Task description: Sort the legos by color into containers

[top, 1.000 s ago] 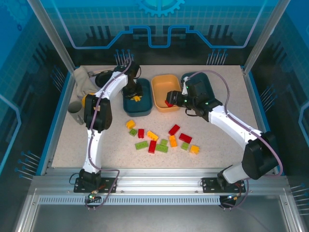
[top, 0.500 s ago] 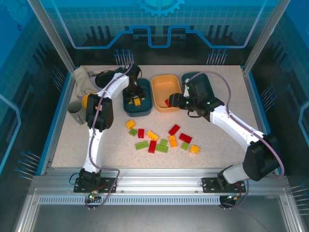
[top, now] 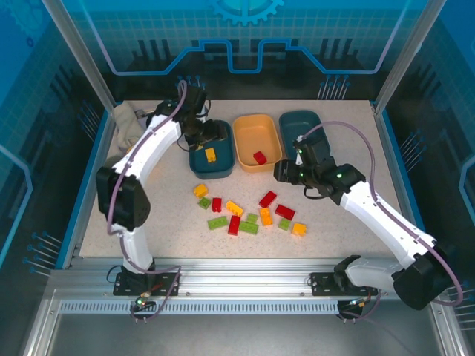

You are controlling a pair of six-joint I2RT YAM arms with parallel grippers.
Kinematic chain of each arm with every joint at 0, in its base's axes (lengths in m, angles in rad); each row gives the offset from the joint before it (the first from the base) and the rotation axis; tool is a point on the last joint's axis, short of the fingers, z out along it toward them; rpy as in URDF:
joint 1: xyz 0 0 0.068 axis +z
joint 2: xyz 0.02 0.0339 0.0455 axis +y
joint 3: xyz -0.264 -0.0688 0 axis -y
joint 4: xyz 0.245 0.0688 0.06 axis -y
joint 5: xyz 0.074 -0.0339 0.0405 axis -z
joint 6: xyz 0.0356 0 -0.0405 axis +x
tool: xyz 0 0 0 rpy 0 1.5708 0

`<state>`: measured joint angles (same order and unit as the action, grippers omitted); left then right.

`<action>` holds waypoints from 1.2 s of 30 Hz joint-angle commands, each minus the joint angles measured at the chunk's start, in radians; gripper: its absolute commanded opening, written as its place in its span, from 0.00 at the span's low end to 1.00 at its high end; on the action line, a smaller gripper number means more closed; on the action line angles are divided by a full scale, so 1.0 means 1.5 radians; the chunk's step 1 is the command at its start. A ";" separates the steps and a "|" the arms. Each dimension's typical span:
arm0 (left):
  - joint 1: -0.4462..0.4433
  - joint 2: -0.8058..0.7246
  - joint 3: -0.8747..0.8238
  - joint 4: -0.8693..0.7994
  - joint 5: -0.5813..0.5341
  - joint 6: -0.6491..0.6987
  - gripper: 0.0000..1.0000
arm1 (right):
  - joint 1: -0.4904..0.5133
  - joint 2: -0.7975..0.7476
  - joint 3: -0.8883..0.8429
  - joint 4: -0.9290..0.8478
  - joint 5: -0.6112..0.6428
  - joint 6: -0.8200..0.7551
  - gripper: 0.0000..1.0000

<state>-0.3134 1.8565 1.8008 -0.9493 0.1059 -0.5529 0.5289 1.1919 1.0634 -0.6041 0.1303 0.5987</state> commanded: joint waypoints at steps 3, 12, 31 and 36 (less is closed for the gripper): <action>-0.030 -0.124 -0.134 0.024 0.007 -0.027 0.72 | 0.034 -0.026 -0.004 -0.064 0.035 -0.008 0.61; -0.107 -0.318 -0.374 0.067 0.011 -0.080 0.72 | 0.081 -0.037 -0.014 -0.112 0.060 -0.020 0.61; -0.201 -0.476 -0.581 0.156 -0.016 -0.142 0.76 | 0.099 0.212 0.040 -0.078 0.061 0.192 0.66; -0.201 -0.483 -0.582 0.161 -0.017 -0.144 0.76 | 0.060 0.248 0.035 -0.063 0.035 0.273 0.71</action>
<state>-0.6071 1.1496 0.9295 -0.7197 0.0971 -0.7612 0.6487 1.5475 1.1038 -0.7307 0.2108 0.8860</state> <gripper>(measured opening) 0.758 0.704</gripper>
